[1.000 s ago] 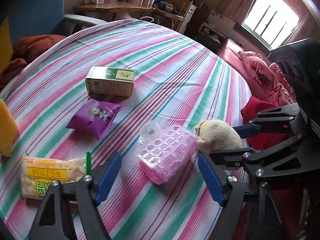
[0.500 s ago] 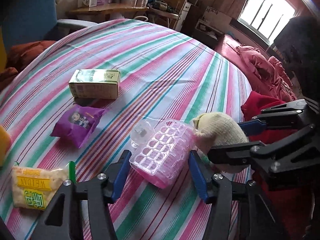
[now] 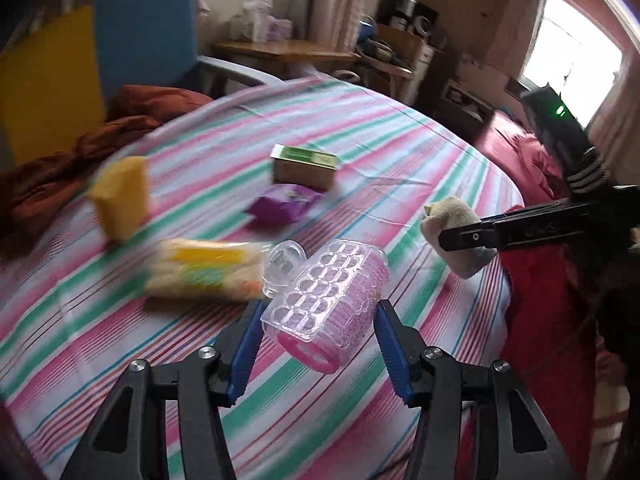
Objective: Organize objects
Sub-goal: 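Grasp the beige knitted sock with the right tool while the left tool grasps the pink hair roller, then carry the sock and hair roller over the tray, then open the right tool to drop the sock while the left tool releases the pink roller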
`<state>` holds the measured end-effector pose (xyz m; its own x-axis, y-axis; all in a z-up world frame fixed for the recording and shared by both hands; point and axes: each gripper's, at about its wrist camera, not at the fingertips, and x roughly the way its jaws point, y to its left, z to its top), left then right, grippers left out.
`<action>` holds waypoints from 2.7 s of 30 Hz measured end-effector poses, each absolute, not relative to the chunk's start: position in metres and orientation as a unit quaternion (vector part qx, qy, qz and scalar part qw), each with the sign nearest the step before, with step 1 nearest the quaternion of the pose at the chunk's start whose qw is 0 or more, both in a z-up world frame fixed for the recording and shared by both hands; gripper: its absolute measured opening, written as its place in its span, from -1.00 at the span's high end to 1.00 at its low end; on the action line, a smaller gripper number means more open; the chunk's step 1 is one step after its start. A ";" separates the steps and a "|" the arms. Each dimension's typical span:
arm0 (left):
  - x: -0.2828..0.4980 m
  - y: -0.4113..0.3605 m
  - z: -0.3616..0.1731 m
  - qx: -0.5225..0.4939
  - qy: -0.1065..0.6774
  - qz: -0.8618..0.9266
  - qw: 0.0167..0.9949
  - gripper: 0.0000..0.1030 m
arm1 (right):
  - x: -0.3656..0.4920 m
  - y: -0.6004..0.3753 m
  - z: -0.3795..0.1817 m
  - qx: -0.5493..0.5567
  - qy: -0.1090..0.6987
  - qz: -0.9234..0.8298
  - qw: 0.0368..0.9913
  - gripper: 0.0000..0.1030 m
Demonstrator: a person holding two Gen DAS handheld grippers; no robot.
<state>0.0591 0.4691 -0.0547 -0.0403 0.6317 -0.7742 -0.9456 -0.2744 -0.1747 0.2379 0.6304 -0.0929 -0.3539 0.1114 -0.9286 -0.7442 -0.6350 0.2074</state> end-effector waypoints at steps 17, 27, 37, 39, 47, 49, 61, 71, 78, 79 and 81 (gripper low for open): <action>0.016 0.298 0.027 -0.335 0.106 0.819 0.453 -0.09 | 0.141 0.520 -0.045 -0.468 0.253 0.830 0.167 0.16; -0.001 0.222 0.033 -0.333 0.063 0.850 0.402 -0.09 | 0.076 0.433 -0.034 -0.442 0.253 0.859 0.060 0.17; -0.026 0.123 0.023 -0.345 0.008 0.881 0.323 -0.09 | 0.028 0.349 -0.035 -0.448 0.231 0.863 -0.030 0.17; -0.032 0.100 0.021 -0.346 -0.001 0.889 0.301 -0.10 | 0.021 0.333 -0.038 -0.452 0.226 0.862 -0.045 0.17; -0.057 0.024 -0.005 -0.372 -0.028 0.902 0.219 -0.10 | -0.005 0.282 -0.047 -0.465 0.196 0.860 -0.078 0.16; -0.065 0.017 -0.008 -0.375 -0.036 0.902 0.212 -0.10 | -0.011 0.275 -0.047 -0.465 0.188 0.862 -0.073 0.16; -0.128 0.050 -0.009 -0.381 -0.016 0.900 0.214 -0.11 | -0.040 0.270 -0.050 -0.477 0.137 0.868 -0.027 0.16; -0.157 0.071 -0.013 -0.385 0.008 0.902 0.193 -0.40 | -0.056 0.278 -0.062 -0.478 0.134 0.868 0.007 0.00; -0.125 0.063 -0.012 -0.373 0.010 0.909 0.186 -0.41 | -0.050 0.279 -0.065 -0.478 0.149 0.866 0.007 0.00; -0.118 0.062 -0.012 -0.371 0.009 0.909 0.187 -0.41 | -0.049 0.279 -0.065 -0.477 0.152 0.866 0.007 0.00; -0.108 0.061 -0.010 -0.368 0.007 0.911 0.185 -0.41 | -0.046 0.280 -0.063 -0.474 0.159 0.866 0.007 0.00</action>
